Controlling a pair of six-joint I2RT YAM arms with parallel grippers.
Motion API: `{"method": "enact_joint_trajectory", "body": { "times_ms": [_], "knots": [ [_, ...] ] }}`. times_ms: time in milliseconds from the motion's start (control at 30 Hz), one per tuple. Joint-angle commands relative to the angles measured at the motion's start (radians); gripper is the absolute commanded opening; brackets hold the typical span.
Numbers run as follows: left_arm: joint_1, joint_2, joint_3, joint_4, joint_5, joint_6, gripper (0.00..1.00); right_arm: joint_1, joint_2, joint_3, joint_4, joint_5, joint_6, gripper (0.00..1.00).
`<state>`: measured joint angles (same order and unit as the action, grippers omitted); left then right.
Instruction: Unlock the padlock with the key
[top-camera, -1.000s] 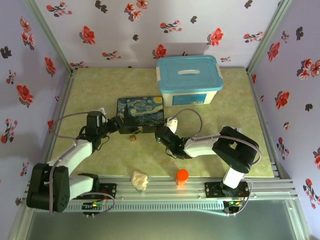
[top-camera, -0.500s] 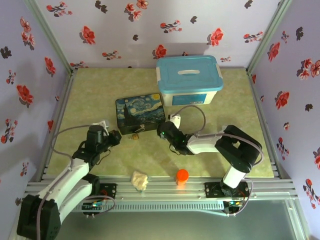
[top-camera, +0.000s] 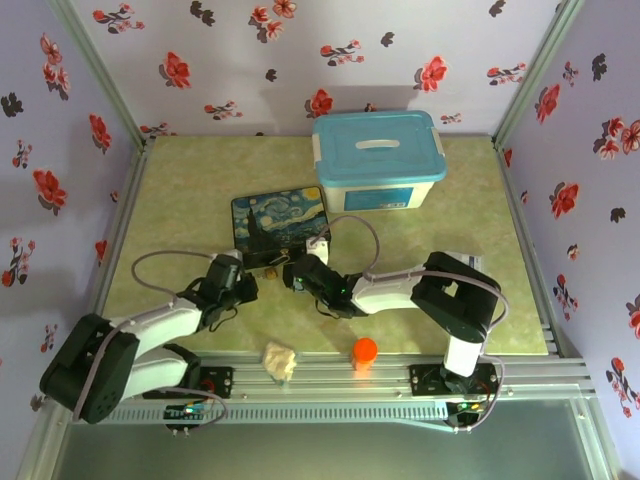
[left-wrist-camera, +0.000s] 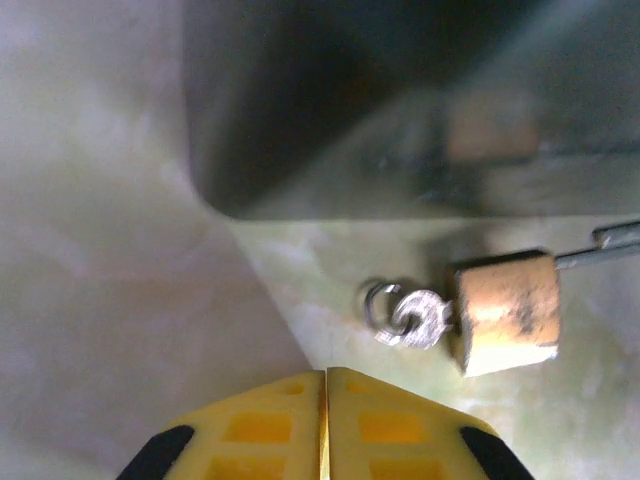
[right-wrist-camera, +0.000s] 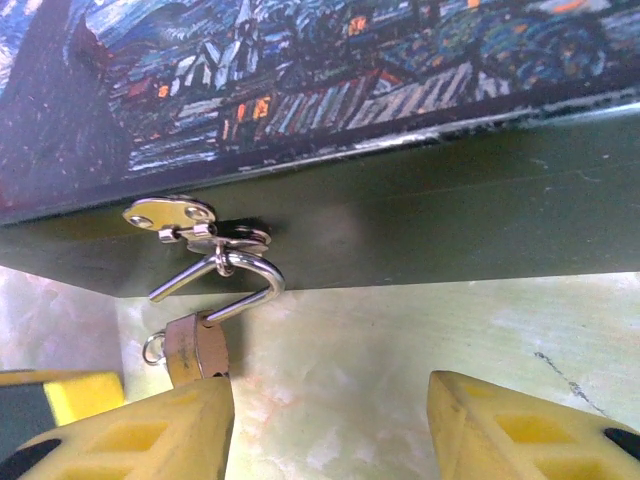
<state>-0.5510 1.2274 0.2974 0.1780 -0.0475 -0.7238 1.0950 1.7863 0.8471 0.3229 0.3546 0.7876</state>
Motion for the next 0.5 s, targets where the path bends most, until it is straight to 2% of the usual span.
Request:
{"method": "enact_joint_trajectory", "body": {
  "times_ms": [0,133,233,467],
  "knots": [
    [-0.025,0.068,0.037,0.119,-0.054,0.008,0.11,0.002,-0.047,-0.021,-0.053,0.042,-0.028,0.53],
    [-0.052,0.152,0.075,0.134,-0.090,0.009,0.15,0.002,-0.073,-0.052,-0.033,0.049,-0.016,0.53],
    [-0.076,0.205,0.095,0.153,-0.084,0.010,0.15,0.002,-0.079,-0.063,-0.033,0.048,-0.011,0.53],
    [-0.169,0.183,0.079,0.155,-0.082,-0.041,0.09,0.002,-0.085,-0.091,-0.016,0.061,-0.002,0.53]
  ]
}}
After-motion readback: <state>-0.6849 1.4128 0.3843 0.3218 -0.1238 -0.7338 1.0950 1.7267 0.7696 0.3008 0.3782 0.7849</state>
